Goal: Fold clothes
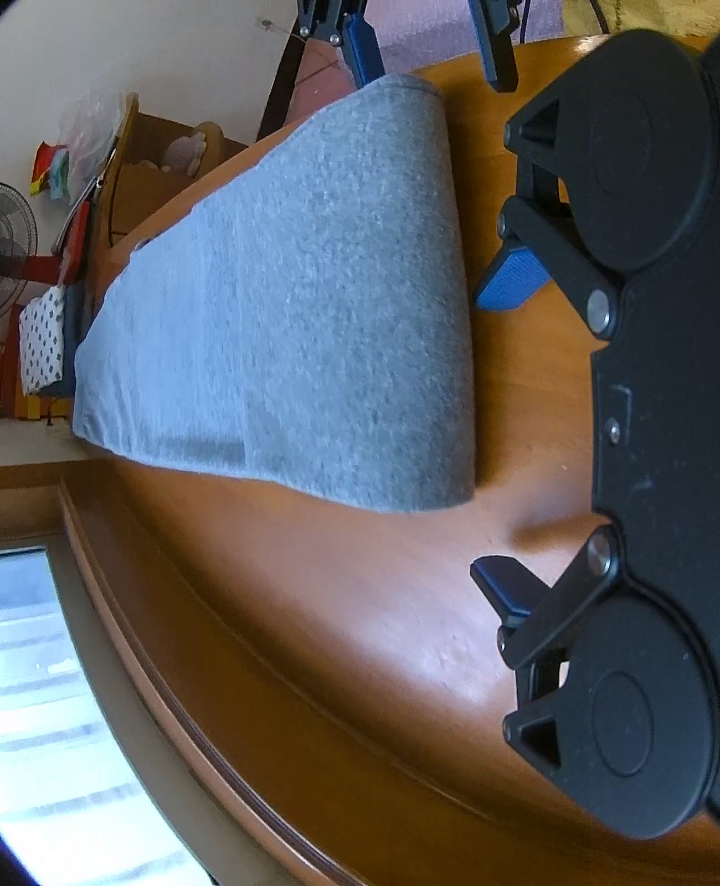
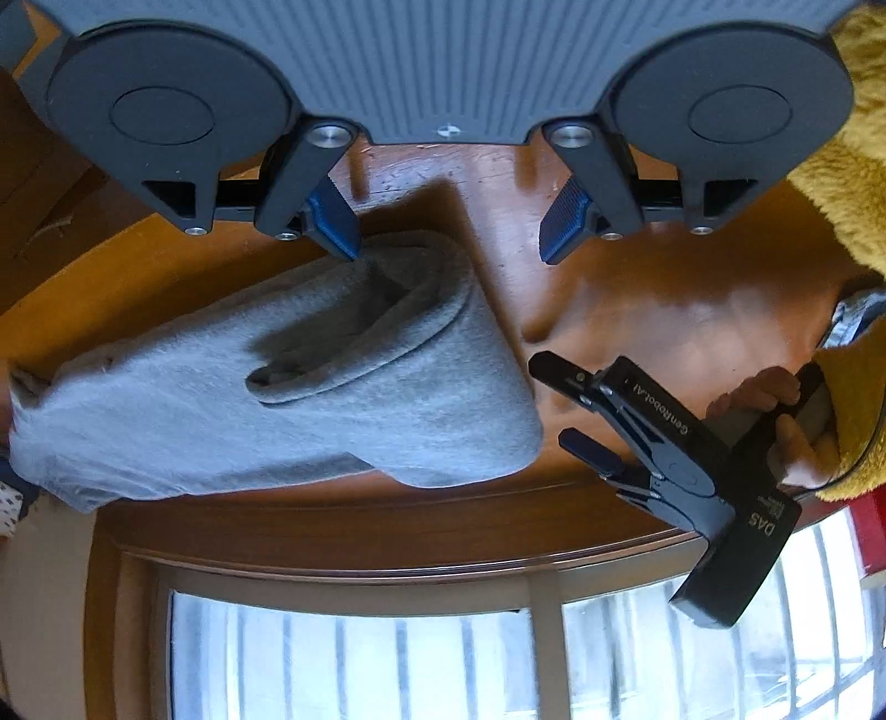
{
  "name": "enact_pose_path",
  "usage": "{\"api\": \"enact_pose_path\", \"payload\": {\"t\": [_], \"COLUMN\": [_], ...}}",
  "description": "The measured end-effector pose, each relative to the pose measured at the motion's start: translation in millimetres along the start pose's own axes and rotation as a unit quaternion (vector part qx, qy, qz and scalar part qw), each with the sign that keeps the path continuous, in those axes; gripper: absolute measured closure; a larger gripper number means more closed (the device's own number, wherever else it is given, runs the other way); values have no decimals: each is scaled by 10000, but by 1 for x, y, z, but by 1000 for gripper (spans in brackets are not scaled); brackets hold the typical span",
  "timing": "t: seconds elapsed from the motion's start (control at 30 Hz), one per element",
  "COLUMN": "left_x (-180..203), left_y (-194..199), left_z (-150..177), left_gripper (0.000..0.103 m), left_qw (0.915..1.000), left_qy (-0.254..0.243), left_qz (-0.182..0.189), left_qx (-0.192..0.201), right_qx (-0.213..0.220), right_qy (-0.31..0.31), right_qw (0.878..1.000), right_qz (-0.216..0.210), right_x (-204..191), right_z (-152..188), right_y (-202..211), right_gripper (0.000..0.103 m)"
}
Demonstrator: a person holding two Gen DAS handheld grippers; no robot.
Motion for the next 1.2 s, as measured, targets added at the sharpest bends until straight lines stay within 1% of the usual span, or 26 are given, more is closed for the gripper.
{"api": "enact_pose_path", "payload": {"t": [0.23,0.5,0.63,0.77,0.93,1.07,1.2], "left_x": [3,2,3,4,1,0,-1], "left_y": [-7,-14,-15,-15,-17,-16,-17], "left_z": [-3,-6,-7,-6,-5,-6,-6], "left_gripper": [8,6,6,6,6,6,6], "left_qw": [9999,9997,9997,9995,9989,9981,9972], "left_qy": [-64,28,-17,-98,-121,-314,-440], "left_qz": [119,229,250,271,428,507,586], "left_qx": [-5,29,34,90,144,135,155], "right_qx": [10,25,68,205,151,142,281], "right_qy": [-93,-261,-306,-287,-233,-182,12], "right_qw": [9999,9996,9994,9990,9990,9990,9988], "right_qz": [64,65,159,272,347,390,398], "right_x": [1,4,5,5,4,2,-4], "right_z": [2,3,3,-1,-1,1,1], "right_y": [0,1,3,7,5,3,0], "right_gripper": [29,29,29,29,29,29,29]}}
Point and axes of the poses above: each gripper's, at about its wrist camera, not at the fingertips, and y roughly against the way its jaws point, x to its right, z to its underside, the point moved 2 cm from there along -y, roughly the way its jaws point, and after that the axes turned 6 degrees about z, right-handed, at the moved point
